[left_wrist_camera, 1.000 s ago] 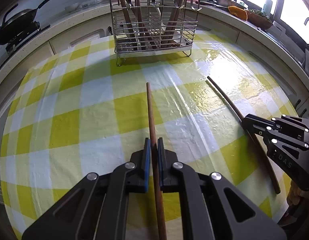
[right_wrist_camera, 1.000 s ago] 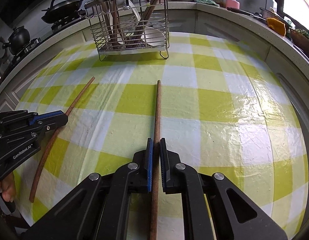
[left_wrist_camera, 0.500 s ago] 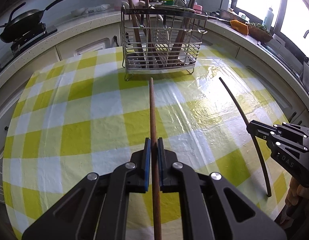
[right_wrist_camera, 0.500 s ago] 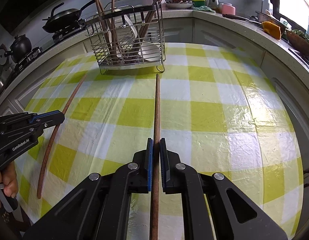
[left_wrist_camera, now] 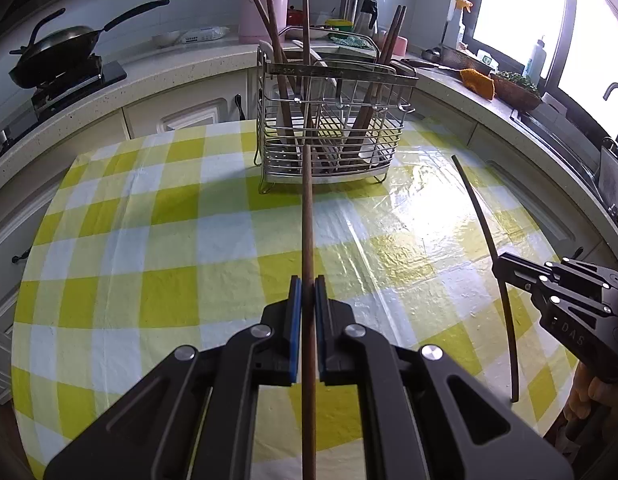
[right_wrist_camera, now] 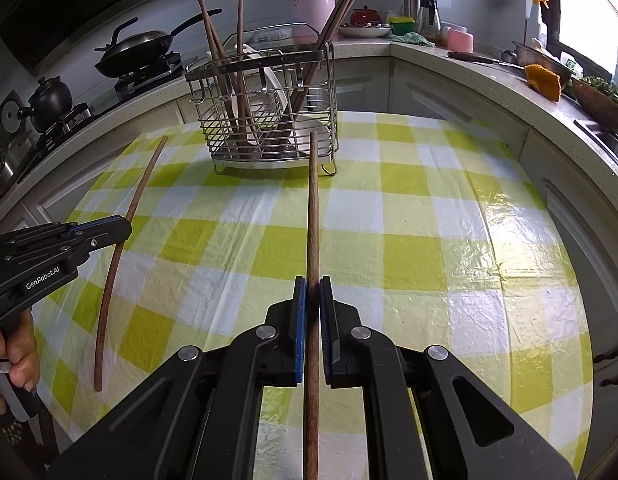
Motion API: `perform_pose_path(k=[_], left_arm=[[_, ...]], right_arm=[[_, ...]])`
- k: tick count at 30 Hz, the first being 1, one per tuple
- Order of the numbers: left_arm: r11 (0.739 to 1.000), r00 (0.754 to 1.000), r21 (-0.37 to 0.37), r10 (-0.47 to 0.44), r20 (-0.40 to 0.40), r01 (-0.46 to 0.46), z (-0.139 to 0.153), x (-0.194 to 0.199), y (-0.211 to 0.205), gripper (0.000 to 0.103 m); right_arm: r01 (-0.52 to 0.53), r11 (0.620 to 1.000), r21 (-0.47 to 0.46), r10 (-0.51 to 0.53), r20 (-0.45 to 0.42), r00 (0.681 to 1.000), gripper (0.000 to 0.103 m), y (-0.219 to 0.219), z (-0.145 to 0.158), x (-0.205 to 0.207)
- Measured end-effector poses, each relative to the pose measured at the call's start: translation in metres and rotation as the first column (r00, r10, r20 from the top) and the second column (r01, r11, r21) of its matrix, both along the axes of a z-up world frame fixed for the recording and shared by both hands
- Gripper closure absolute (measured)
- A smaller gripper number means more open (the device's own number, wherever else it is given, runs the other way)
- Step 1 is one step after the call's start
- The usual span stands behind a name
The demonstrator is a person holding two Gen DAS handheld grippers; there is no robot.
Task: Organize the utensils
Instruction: 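Lift the chopstick upright with the left tool while the right tool lifts its chopstick upright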
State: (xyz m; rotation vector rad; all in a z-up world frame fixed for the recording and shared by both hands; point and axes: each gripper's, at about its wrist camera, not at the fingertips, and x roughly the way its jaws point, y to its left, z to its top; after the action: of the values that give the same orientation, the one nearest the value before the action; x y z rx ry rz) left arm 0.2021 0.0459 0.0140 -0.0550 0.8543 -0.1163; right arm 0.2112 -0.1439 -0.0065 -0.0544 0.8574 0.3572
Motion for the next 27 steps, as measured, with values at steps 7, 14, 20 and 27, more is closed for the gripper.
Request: perform_pose_path(k=[7, 14, 20, 27], left_arm=[[1.0, 0.999, -0.001, 0.005, 0.032, -0.005, 0.012, -0.004, 0.001, 0.096], [1.0, 0.997, -0.013, 0.008, 0.076, -0.007, 0.028, -0.008, 0.001, 0.096], [1.0, 0.996, -0.014, 0.004, 0.089, -0.003, 0.036, -0.01, 0.0, 0.097], [1.0, 0.994, -0.021, 0.002, 0.105, 0.0, 0.042, -0.01, 0.002, 0.096]], right_arm=[[0.003, 1.0, 0.011, -0.003, 0.017, 1.0, 0.095, -0.003, 0.008, -0.002], [0.002, 1.0, 0.014, -0.002, 0.033, 0.999, 0.095, -0.004, 0.016, -0.004], [0.004, 1.0, 0.017, -0.005, 0.045, 0.999, 0.095, -0.006, 0.022, -0.004], [0.005, 1.0, 0.017, -0.006, 0.054, 0.999, 0.095, -0.006, 0.026, -0.005]])
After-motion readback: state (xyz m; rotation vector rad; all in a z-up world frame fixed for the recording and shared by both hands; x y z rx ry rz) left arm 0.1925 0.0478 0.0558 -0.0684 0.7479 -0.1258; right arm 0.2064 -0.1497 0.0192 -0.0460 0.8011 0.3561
